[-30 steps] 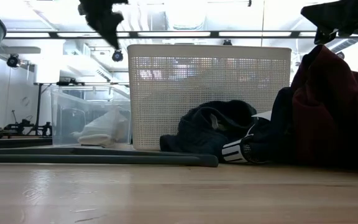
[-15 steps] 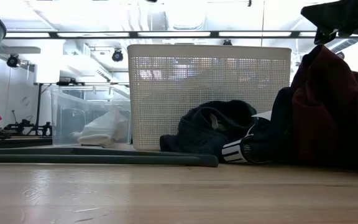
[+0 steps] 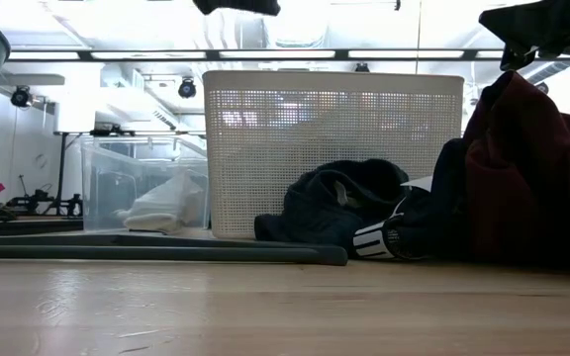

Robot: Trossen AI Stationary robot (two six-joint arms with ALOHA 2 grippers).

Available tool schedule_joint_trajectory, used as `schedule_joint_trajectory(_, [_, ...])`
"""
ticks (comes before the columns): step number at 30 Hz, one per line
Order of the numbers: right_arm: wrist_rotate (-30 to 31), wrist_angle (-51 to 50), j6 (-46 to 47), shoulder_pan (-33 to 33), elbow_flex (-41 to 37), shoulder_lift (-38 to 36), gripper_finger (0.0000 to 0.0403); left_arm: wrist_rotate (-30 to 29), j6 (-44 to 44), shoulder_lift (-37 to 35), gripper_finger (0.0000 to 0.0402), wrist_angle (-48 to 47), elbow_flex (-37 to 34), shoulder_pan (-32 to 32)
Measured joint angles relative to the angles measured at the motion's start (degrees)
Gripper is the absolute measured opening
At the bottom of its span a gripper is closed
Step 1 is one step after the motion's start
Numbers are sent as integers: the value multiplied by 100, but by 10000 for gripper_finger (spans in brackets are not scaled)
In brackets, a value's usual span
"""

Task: Pick & Place Cloths
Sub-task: Put the red boxers into the gray bin

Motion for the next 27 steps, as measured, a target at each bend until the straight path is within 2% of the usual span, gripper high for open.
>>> schedule_joint_trajectory(8, [0,0,0,-1,0,0,8,7,294,208,179,77,-42,-397])
schedule_joint_trajectory(12, [2,11,0,-1,0,0,8,-53,392,-42,179,189,-218,-780])
schedule_joint_trajectory(17, [-1,13,0,1,0,-2,8,-185,570,-597,179,834,-981,-1184])
schedule_joint_trajectory(20, [-4,18,69,1,0,-2,8,-165,588,-1073,179,1244,-1539,-1262])
schedule_joint_trajectory(23, [-7,83,544,-1,0,-2,8,-153,517,-1557,179,1527,-2123,-1268])
schedule_joint_trajectory(27, [69,598,558,-1,1,9,8,-112,498,-2189,179,2007,-2862,-1268])
